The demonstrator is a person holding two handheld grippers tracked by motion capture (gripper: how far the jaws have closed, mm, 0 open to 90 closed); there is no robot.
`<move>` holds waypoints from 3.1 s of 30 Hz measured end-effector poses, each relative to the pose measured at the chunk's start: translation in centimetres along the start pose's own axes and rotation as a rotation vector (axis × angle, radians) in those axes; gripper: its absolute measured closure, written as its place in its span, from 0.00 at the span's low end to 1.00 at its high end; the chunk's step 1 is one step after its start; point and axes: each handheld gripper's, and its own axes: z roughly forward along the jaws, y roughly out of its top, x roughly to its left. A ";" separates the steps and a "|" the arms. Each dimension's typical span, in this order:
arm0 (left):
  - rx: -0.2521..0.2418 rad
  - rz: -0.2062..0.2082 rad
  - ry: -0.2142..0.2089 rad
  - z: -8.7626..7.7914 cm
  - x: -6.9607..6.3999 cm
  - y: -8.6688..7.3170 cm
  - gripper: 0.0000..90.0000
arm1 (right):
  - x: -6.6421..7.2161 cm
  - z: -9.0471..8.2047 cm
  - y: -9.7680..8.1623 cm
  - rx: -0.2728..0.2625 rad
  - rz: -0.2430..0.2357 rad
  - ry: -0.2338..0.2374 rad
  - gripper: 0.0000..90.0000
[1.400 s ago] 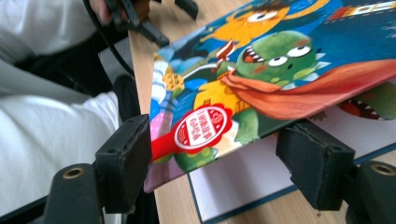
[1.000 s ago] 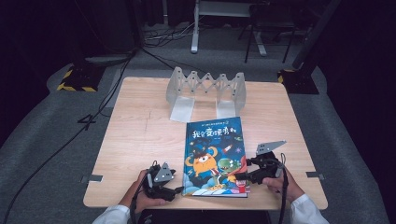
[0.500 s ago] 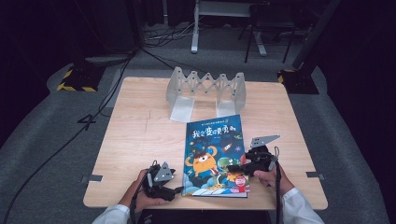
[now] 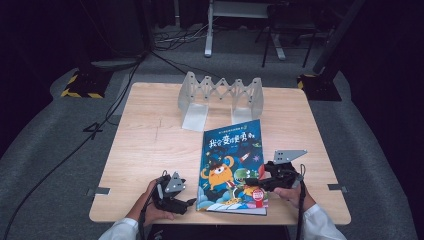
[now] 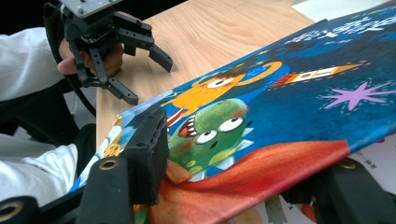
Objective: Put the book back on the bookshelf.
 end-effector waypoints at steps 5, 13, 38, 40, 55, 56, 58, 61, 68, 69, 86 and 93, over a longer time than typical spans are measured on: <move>0.002 -0.014 -0.020 0.1 0.3 0.2 0.19 | 1.0 -0.4 0.1 -0.015 -0.049 -0.032 0.48; 0.013 -0.043 -0.064 0.5 0.0 1.1 0.19 | 2.1 -0.9 0.3 -0.034 -0.121 -0.074 0.48; -0.083 -0.104 -0.279 3.7 1.2 5.1 0.07 | 4.3 -2.1 0.0 -0.114 -0.305 -0.160 0.49; -0.113 -0.122 -0.300 3.8 1.8 5.1 0.08 | 4.4 -2.2 0.1 -0.116 -0.313 -0.159 0.49; -0.296 -0.139 -0.279 0.6 2.6 5.0 0.44 | 4.4 -2.7 -0.6 -0.091 -0.336 -0.103 0.60; -0.297 -0.121 -0.270 0.4 2.3 5.1 0.46 | 4.4 -2.8 -0.7 -0.092 -0.332 -0.095 0.62; -0.297 -0.100 -0.244 0.1 1.7 5.2 0.47 | 4.4 -3.1 -0.9 -0.088 -0.327 -0.092 0.63; -0.311 -0.084 -0.208 0.0 1.0 5.4 0.53 | 4.4 -3.5 -1.2 -0.091 -0.328 -0.098 0.63; -0.368 -0.073 -0.233 0.3 0.7 6.7 0.52 | 5.1 -4.4 -2.4 -0.096 -0.351 -0.081 0.75; -0.368 -0.073 -0.233 0.3 0.7 6.7 0.53 | 5.1 -4.4 -2.4 -0.093 -0.355 -0.079 0.75; -0.389 0.131 -0.197 -0.6 -0.7 7.8 0.63 | 3.9 -4.7 -4.3 -0.059 -0.309 -0.136 0.89; -0.360 0.187 -0.188 1.0 -1.0 9.3 0.64 | 3.7 -4.9 -4.4 -0.065 -0.303 -0.136 0.89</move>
